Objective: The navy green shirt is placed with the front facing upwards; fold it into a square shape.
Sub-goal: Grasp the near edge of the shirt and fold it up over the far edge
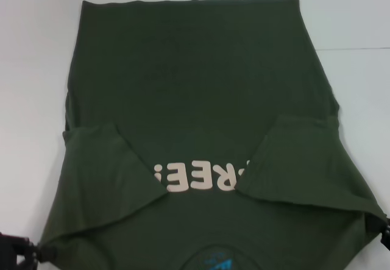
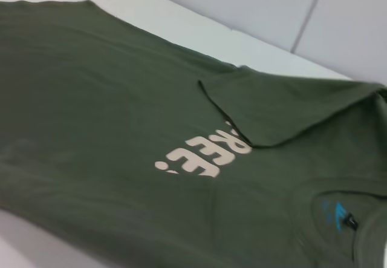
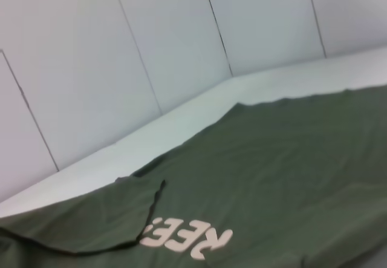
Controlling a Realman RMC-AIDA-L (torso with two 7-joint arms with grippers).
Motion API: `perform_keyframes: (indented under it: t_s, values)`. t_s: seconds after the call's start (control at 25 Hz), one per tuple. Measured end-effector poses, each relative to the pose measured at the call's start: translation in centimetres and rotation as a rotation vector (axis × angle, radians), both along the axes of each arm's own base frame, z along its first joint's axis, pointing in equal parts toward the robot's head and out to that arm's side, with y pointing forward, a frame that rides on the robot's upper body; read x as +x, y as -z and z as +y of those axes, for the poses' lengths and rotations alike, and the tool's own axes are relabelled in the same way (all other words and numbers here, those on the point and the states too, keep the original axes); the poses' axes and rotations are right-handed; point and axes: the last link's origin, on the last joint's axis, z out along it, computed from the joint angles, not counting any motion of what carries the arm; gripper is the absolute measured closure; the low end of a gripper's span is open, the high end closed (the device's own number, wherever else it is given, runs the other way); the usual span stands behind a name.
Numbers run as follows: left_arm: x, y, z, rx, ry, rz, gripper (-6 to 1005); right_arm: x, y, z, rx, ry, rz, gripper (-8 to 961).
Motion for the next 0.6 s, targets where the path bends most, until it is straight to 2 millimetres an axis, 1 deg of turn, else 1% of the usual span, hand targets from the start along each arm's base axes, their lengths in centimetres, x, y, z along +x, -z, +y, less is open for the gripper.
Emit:
perform_keyframes:
  t_s: [0.2,0.28,0.44,0.52,0.6]
  values:
    - [0.4,0.7,-1.8,-0.021,0.111,-0.016,967,0.2,0.2,-2.5,0.035,-0.022,0.004,897]
    - [0.5,0.9,-2.1,-0.019,0.121,-0.021,966,0.6,0.2,-3.7,0.062,0.0,0.002,898]
    - [0.8,0.6,-3.1,-0.019,0.146,-0.061,966,1.0,0.0,-5.5,0.079,0.012,-0.007,898]
    - [0.8,0.3,-3.2,-0.002,0.145,-0.073,966,1.1,-0.1,-5.9,0.088,0.011,-0.013,898]
    - [0.6,-0.1,-3.1,0.035,0.125,-0.075,966,1.0,-0.2,-5.9,0.099,0.012,-0.009,898]
